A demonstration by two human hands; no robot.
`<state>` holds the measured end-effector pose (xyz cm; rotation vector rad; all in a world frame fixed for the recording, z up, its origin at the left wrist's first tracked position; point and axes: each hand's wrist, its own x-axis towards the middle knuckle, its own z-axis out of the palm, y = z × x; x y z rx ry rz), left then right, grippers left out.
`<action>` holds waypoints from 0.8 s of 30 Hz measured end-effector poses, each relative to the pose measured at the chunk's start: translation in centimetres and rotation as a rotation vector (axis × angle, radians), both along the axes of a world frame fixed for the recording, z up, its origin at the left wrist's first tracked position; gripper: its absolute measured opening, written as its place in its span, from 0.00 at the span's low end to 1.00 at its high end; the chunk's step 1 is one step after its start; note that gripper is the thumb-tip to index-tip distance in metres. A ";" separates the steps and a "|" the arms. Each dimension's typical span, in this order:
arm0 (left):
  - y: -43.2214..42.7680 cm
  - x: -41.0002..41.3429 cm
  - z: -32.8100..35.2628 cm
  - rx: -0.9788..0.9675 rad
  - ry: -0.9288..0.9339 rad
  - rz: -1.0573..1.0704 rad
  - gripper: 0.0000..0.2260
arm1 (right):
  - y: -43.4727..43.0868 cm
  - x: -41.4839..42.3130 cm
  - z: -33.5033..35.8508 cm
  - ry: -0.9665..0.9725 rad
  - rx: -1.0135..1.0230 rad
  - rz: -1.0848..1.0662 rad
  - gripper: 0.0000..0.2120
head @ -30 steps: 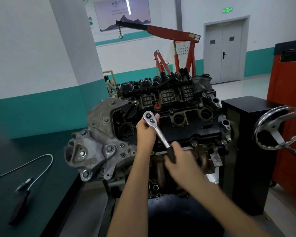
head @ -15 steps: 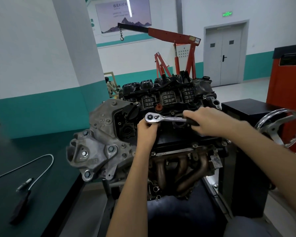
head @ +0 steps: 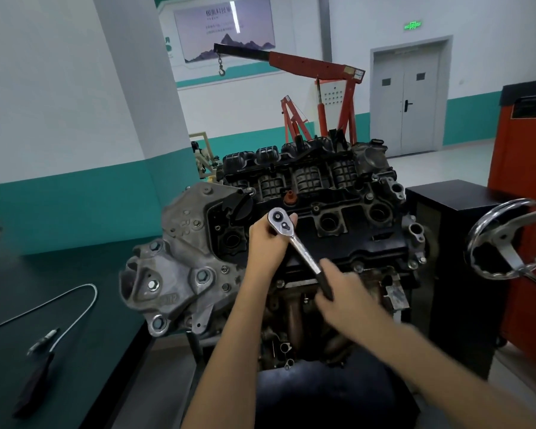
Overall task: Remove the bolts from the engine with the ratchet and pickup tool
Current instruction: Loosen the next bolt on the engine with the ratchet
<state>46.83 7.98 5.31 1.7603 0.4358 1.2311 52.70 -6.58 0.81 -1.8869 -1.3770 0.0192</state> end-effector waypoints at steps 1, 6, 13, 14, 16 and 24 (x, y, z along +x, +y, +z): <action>0.0 0.0 0.3 0.048 0.002 -0.020 0.18 | -0.6 2.2 1.2 -0.128 -0.049 -0.013 0.13; 0.1 0.6 1.0 0.118 0.015 -0.089 0.22 | -0.6 9.5 8.5 -0.680 -0.228 -0.010 0.15; 0.6 0.2 -0.2 0.073 -0.034 -0.101 0.17 | -1.0 3.2 3.1 -0.309 -0.070 -0.085 0.10; 0.5 0.3 -0.2 0.073 -0.042 -0.092 0.17 | -0.7 1.1 1.7 -0.146 -0.030 -0.059 0.09; 0.3 0.4 -0.1 0.070 -0.049 -0.067 0.19 | 0.6 -2.8 -0.6 0.128 0.049 0.000 0.10; 0.3 -0.3 0.1 0.073 -0.002 -0.070 0.19 | -0.8 2.8 2.7 -0.152 -0.141 0.037 0.13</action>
